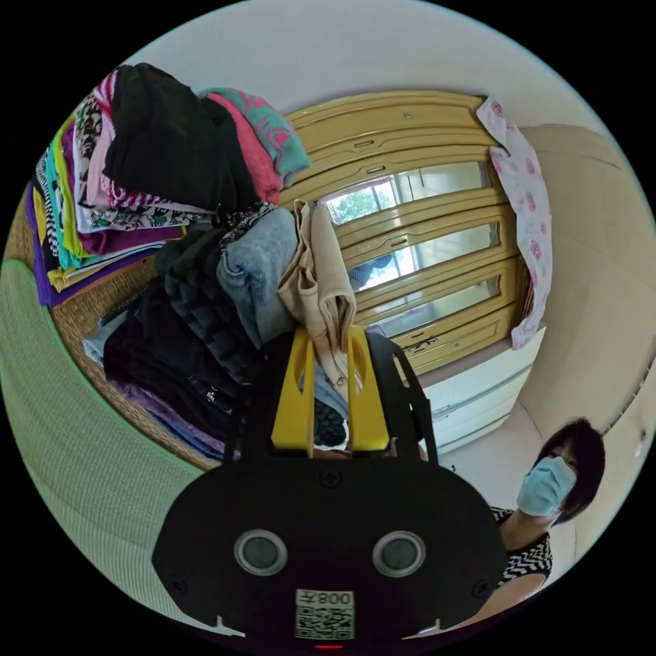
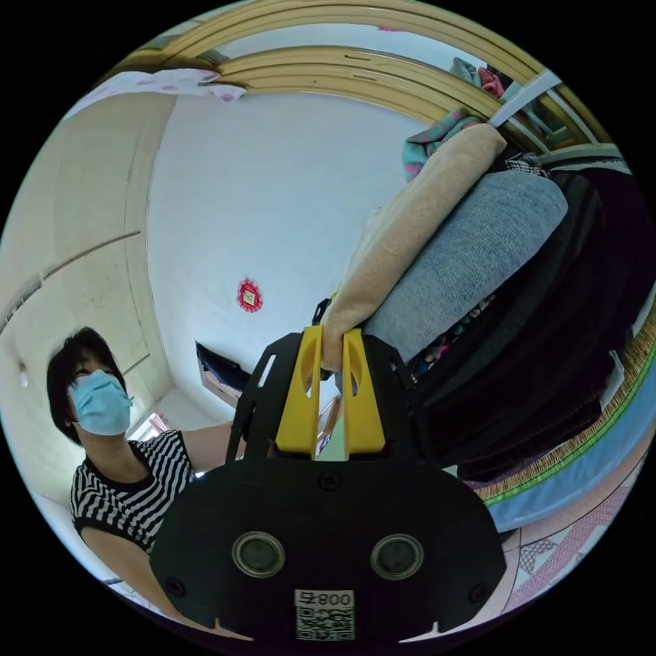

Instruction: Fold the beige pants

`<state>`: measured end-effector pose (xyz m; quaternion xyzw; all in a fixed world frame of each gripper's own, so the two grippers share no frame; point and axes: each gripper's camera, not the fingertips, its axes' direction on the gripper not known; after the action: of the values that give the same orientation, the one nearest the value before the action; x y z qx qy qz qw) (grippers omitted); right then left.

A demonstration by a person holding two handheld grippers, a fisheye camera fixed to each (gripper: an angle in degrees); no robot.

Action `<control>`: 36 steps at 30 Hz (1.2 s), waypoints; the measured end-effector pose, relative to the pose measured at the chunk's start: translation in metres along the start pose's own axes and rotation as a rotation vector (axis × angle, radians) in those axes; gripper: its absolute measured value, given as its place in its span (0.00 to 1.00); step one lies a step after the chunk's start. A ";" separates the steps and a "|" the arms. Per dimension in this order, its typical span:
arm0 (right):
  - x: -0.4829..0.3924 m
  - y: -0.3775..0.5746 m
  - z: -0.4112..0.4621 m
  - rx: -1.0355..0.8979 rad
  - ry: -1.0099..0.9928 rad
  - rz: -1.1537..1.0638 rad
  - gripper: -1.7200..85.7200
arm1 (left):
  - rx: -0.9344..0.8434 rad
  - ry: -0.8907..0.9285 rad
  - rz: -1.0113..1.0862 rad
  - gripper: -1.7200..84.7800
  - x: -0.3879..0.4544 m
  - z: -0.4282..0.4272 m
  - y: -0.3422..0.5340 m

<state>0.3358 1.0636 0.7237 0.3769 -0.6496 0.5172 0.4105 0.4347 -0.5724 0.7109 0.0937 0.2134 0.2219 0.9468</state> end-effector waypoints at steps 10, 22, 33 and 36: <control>-0.013 0.002 -0.089 0.123 0.129 -0.030 0.03 | 0.245 -0.140 0.116 0.03 0.057 0.005 -0.032; -0.031 -0.083 -0.004 -0.092 0.597 -0.221 0.02 | 0.090 -0.474 0.180 0.02 0.064 0.112 -0.116; -0.024 -0.050 -0.019 0.088 0.591 -0.261 0.03 | 0.091 -0.476 0.259 0.02 0.046 0.126 -0.120; -0.011 -0.034 -0.055 0.175 0.637 -0.231 0.03 | 0.092 -0.433 0.261 0.02 0.028 0.111 -0.096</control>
<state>0.3791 1.1122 0.7333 0.3014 -0.3950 0.6129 0.6144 0.5438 -0.6538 0.7738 0.2089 0.0018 0.3071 0.9285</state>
